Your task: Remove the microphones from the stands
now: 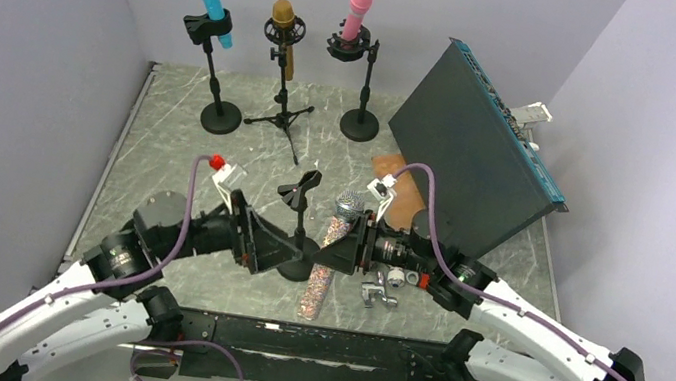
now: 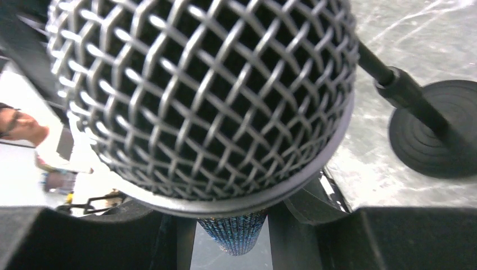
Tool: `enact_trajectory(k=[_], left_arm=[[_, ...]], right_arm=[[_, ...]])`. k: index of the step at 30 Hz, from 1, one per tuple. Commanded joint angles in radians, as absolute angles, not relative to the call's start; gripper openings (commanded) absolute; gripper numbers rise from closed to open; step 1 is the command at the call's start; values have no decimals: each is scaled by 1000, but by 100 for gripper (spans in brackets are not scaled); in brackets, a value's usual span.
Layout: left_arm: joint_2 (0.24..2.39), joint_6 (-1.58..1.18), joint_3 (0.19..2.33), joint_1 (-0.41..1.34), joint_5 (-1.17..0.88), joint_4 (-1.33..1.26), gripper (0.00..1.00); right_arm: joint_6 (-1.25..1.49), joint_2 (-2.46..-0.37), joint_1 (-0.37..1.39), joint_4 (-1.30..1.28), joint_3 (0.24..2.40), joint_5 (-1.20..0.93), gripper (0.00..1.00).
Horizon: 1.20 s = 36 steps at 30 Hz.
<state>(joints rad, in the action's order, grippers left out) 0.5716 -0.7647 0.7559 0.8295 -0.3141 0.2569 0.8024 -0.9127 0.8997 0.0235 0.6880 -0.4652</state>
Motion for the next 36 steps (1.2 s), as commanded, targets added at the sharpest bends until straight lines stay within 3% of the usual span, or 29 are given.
enact_trajectory(k=[1,6,15,20,30,33,36], left_arm=[[450,-914,605,828,-353,82,99],[427,-914,553,828,-358,104,98],[559,-978,480,847,-455,-101,99],[620,-957,500,895,-439,-110,90],[727,-952,525,976,-339,-126,68],[717,-947,528,985,-301,-104,55],[705,-940,527,986,-287,-91,36]], right_arm=[[968,-917,912,346,649,-487,0],[1022,-952,911,416,612,-444,0],[1040,-969,913,440,608,-418,0],[1042,-959,913,438,595,-413,0],[1067,-979,913,452,583,-432,0],[1076,-968,913,459,565,-429,0],[1071,-959,912,459,555,-427,1]])
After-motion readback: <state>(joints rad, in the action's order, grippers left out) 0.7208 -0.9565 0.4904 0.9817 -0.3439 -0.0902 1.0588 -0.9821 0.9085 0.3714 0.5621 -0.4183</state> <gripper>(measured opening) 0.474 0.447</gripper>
